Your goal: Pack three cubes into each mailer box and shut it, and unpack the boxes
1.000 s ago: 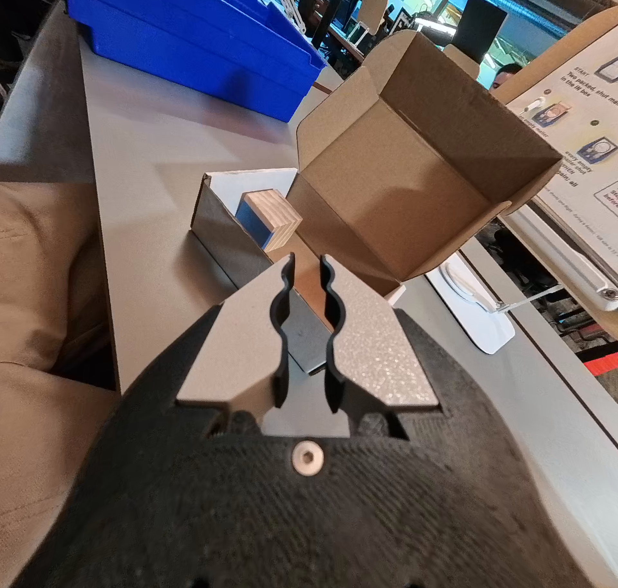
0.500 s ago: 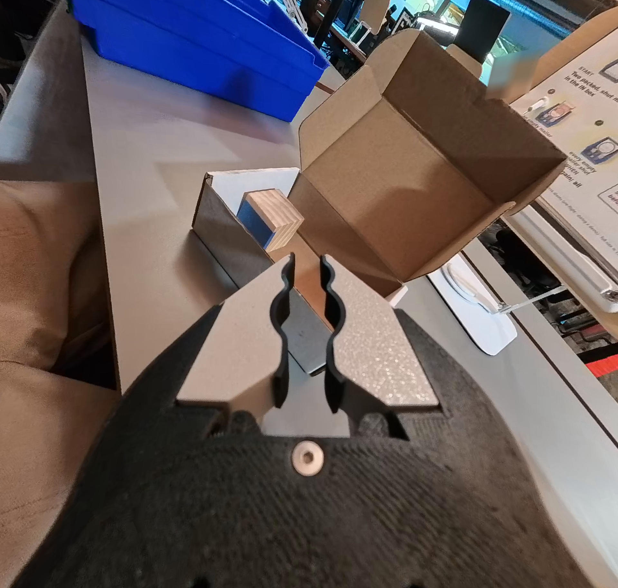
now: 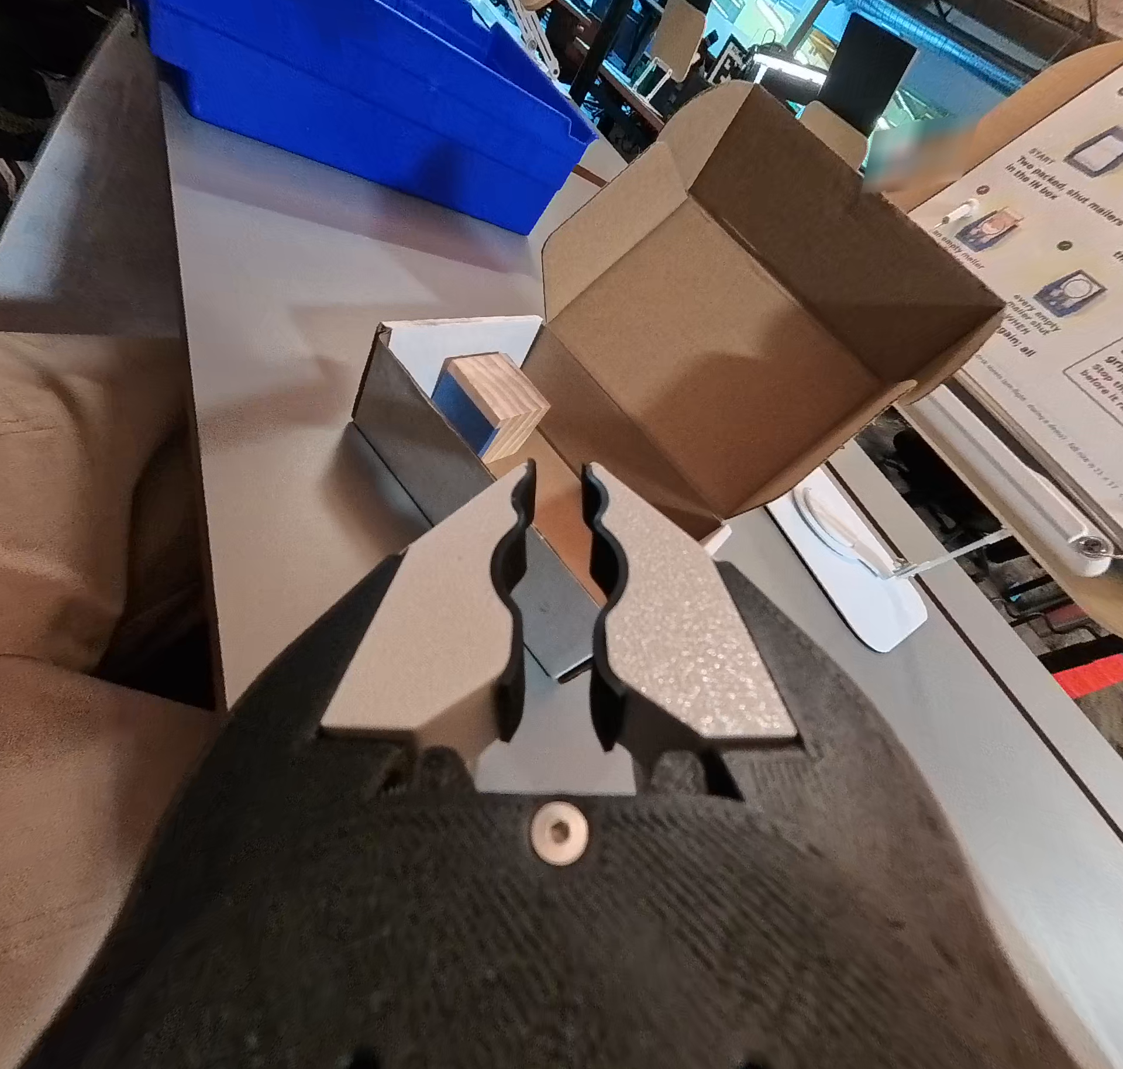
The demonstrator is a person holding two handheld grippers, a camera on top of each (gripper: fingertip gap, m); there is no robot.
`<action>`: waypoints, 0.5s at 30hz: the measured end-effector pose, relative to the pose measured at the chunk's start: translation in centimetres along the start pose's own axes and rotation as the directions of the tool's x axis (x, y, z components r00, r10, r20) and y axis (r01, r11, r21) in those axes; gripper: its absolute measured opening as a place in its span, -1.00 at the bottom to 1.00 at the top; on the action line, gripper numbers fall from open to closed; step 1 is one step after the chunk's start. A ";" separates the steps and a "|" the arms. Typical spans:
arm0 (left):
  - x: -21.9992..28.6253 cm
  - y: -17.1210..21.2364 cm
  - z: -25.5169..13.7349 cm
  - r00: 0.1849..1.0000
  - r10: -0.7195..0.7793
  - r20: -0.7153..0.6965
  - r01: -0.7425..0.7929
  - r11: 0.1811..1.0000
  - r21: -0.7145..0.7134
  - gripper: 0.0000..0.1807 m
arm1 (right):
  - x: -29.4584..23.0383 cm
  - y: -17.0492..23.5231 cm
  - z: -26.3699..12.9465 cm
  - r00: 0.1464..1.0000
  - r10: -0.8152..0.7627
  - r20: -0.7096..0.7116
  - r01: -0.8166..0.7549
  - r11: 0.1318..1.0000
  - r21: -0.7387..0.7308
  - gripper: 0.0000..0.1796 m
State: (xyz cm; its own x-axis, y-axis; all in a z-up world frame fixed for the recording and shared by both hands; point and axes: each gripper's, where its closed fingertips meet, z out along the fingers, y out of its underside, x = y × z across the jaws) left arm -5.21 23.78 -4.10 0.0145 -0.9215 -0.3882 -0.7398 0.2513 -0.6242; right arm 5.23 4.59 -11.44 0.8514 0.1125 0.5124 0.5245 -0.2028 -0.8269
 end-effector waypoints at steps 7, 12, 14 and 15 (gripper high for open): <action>5.3 -3.4 0.6 0.990 0.077 -0.121 -0.068 0.995 0.079 -0.61 | -0.1 -0.1 0.0 1.000 -0.007 0.005 0.007 1.000 0.001 -0.85; 9.1 -5.6 1.9 0.967 0.118 -0.226 -0.088 0.986 0.139 -0.60 | -0.2 0.1 0.1 1.000 -0.017 0.009 0.017 1.000 -0.008 -0.85; 10.9 -6.2 2.7 0.949 0.149 -0.279 -0.108 0.981 0.158 -0.60 | -0.2 0.2 0.0 1.000 -0.018 0.009 0.018 1.000 -0.008 -0.85; 11.7 -6.5 3.1 0.940 0.166 -0.298 -0.121 0.979 0.164 -0.60 | -0.1 0.2 -0.1 1.000 -0.017 0.008 0.017 1.000 -0.008 -0.85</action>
State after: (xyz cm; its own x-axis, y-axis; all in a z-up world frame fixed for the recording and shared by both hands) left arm 1.86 12.29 -6.70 -0.3094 -0.9127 -0.2668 -0.6156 0.4061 -0.6754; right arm 5.21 4.49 -11.64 0.8423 0.1242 0.5245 0.5389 -0.2088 -0.8161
